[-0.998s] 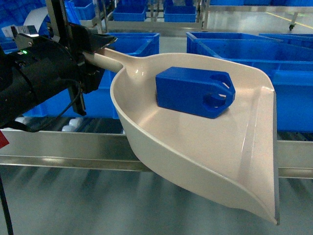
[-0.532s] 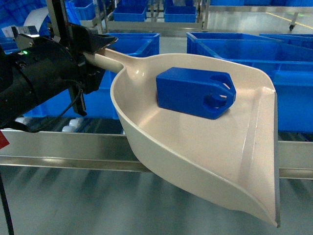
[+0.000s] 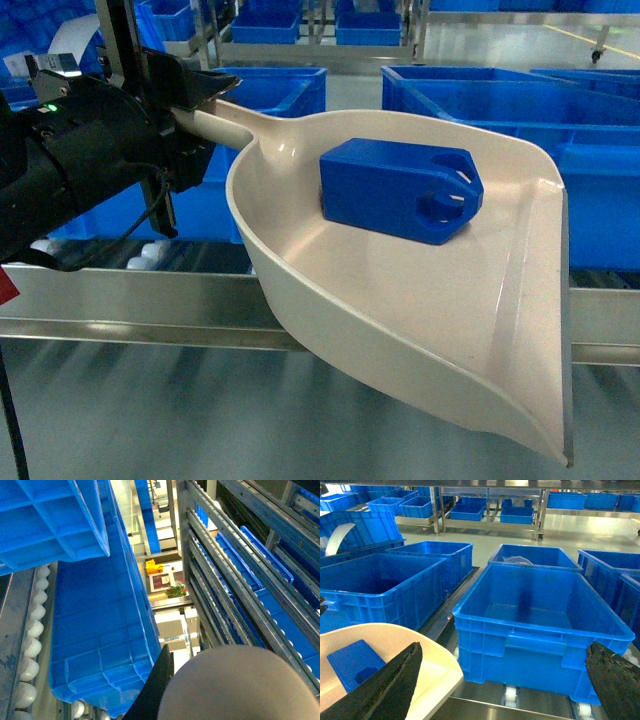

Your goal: Place part in tray to right shelf

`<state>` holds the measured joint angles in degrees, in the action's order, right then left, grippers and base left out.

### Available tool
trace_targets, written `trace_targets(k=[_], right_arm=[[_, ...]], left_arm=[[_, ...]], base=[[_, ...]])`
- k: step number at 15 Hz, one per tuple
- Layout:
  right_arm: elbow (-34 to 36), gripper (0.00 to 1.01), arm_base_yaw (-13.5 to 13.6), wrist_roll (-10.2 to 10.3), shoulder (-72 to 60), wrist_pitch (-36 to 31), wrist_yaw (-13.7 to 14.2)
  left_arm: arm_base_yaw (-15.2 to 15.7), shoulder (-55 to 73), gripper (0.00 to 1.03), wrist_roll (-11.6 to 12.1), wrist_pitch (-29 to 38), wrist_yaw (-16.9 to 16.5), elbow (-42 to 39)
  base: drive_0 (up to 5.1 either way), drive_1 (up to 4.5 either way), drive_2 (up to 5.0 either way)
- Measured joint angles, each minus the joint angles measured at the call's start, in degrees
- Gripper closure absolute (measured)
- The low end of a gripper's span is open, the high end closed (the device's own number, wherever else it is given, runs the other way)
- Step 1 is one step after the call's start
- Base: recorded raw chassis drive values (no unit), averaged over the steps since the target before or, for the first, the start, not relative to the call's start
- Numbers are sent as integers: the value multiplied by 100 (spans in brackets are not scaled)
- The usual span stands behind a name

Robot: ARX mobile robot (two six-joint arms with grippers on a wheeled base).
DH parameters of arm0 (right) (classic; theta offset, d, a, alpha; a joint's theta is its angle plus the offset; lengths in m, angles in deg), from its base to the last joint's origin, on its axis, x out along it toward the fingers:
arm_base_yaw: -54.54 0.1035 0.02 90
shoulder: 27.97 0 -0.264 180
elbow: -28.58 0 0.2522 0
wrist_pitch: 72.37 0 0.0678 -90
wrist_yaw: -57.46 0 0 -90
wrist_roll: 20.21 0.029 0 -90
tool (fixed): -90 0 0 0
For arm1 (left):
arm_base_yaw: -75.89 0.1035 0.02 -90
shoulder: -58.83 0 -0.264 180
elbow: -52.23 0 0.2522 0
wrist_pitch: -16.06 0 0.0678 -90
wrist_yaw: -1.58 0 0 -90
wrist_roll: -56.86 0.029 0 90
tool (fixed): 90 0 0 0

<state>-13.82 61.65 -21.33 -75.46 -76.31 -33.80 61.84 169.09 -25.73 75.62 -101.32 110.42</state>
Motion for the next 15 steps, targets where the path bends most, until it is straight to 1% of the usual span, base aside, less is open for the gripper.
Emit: trace_targets(k=[15], right_arm=[[0,3,0,0,0,0,0]], left_arm=[[0,0,91,0,0,0,0]], base=[[0,0,0]])
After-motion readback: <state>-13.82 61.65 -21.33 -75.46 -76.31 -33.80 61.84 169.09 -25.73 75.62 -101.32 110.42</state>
